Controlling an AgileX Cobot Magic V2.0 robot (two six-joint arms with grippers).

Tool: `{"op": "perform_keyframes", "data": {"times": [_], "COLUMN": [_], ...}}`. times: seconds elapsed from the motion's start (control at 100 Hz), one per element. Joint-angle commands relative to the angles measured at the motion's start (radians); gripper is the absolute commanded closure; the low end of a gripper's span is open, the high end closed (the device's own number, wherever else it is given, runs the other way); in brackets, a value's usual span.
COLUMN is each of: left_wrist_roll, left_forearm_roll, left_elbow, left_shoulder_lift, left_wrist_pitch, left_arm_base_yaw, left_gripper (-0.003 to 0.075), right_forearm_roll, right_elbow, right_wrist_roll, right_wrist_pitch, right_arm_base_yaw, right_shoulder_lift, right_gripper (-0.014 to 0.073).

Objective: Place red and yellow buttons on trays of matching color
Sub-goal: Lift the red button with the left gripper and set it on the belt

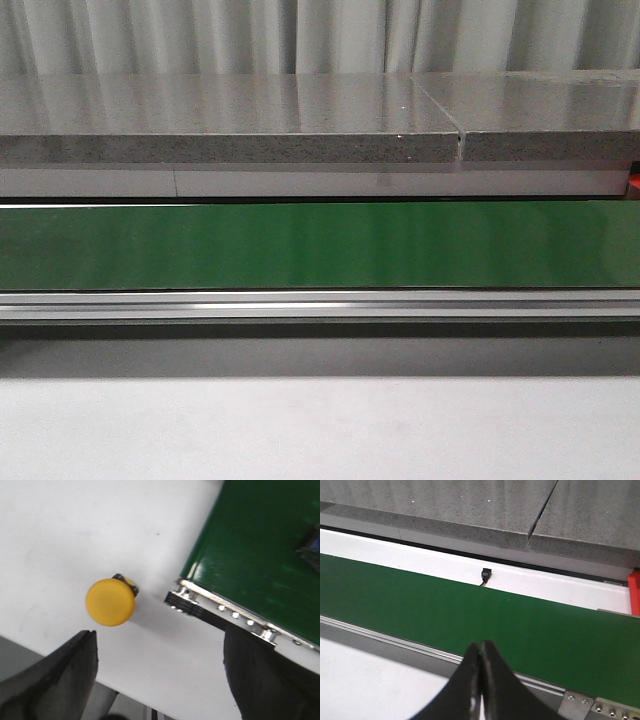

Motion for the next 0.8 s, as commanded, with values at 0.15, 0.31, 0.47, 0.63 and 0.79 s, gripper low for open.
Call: {"op": "perform_keyframes", "data": {"times": [0.15,0.31,0.47,0.63,0.79], "left_wrist_roll": [-0.018,-0.013,-0.009,-0.005,0.029], "left_forearm_roll": [-0.003,-0.007,-0.054,-0.064,-0.096], "left_elbow": [-0.021,-0.021,-0.021,-0.021,-0.023], "left_shoulder_lift": [0.002,0.079,0.120,0.160,0.215], "left_wrist_pitch": [0.006,0.024,-0.014,-0.039,-0.057], "left_arm_base_yaw": [0.125,0.152,0.152,0.152,0.152], "left_gripper": [0.0218,0.0218,0.0218,0.0218,0.0218], "right_forearm_roll": [-0.004,-0.004,-0.004,-0.004,-0.004], "right_elbow": [-0.025,-0.025,-0.025,-0.025,-0.025], "right_wrist_roll": [-0.011,-0.011,-0.011,-0.011,-0.011], "right_wrist_pitch": [-0.075,-0.075,-0.075,-0.075,-0.075], "right_arm_base_yaw": [0.001,0.001,0.001,0.001,0.001], "right_shoulder_lift": [0.010,0.010,0.010,0.010,0.010], "right_gripper": [0.0661,0.0661,0.0661,0.0661,0.0661]}}
